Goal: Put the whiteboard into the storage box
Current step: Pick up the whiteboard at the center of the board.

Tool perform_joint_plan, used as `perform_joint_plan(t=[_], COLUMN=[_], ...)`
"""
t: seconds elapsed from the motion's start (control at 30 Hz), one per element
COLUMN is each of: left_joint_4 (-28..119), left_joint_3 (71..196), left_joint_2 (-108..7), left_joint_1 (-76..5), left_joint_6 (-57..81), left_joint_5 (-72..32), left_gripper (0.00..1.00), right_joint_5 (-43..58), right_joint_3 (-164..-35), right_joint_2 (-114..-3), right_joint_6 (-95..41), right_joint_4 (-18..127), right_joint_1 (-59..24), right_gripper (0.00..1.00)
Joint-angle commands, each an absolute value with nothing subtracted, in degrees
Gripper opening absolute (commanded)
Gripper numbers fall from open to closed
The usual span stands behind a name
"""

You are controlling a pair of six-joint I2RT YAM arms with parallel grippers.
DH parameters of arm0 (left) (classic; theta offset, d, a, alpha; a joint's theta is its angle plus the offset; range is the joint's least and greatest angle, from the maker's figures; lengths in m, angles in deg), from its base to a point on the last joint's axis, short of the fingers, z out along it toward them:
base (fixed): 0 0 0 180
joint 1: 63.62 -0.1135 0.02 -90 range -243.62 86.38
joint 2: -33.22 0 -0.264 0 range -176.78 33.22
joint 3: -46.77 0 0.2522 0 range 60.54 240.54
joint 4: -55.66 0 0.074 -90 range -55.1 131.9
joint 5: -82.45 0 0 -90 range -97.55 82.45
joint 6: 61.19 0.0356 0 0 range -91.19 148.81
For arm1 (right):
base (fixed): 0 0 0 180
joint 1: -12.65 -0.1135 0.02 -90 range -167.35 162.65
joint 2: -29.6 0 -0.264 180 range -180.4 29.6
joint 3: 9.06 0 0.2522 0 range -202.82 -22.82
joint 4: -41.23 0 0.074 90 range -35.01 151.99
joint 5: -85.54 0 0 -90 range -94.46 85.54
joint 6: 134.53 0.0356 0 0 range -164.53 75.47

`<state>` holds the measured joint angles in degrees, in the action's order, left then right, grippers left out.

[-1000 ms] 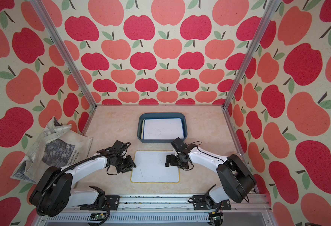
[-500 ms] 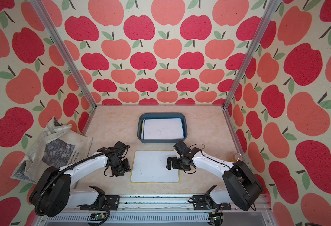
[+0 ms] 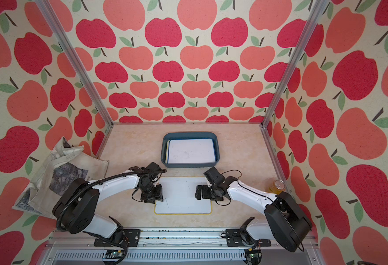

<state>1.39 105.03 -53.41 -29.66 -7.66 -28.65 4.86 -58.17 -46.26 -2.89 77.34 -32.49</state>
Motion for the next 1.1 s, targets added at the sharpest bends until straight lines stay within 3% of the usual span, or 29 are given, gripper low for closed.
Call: perform_joint_plan(t=[0.0,0.27,0.5,0.87,1.07], left_joint_4=[12.79,20.61,27.92,28.39,29.76], left_joint_3=[101.51,100.45,98.22,96.32,94.14], left_joint_2=[-55.51,-56.52,-55.20,-48.91,-45.06], left_joint_1=[-29.64,-32.54,-34.45,-38.63,-40.67], left_joint_6=[-4.10,-1.41,-2.81,-6.21,-7.07], left_joint_5=[-40.99,-54.36,-60.09,-55.02,-55.95], left_gripper=[0.48,0.49,0.49,0.49,0.42], right_joint_5=[9.59,11.89,15.06,12.83,11.63], right_joint_3=[-53.72,-50.91,-48.93,-49.88,-48.46], right_joint_2=[-49.90,-48.66,-48.90,-47.12,-45.48], right_joint_6=[-0.11,3.26,5.76,8.95,9.41], right_joint_4=[74.54,68.80,61.95,61.58,62.91], right_joint_1=[-34.96,-36.82,-38.01,-42.97,-42.98], right_gripper=[0.99,0.99,0.99,0.99,0.99])
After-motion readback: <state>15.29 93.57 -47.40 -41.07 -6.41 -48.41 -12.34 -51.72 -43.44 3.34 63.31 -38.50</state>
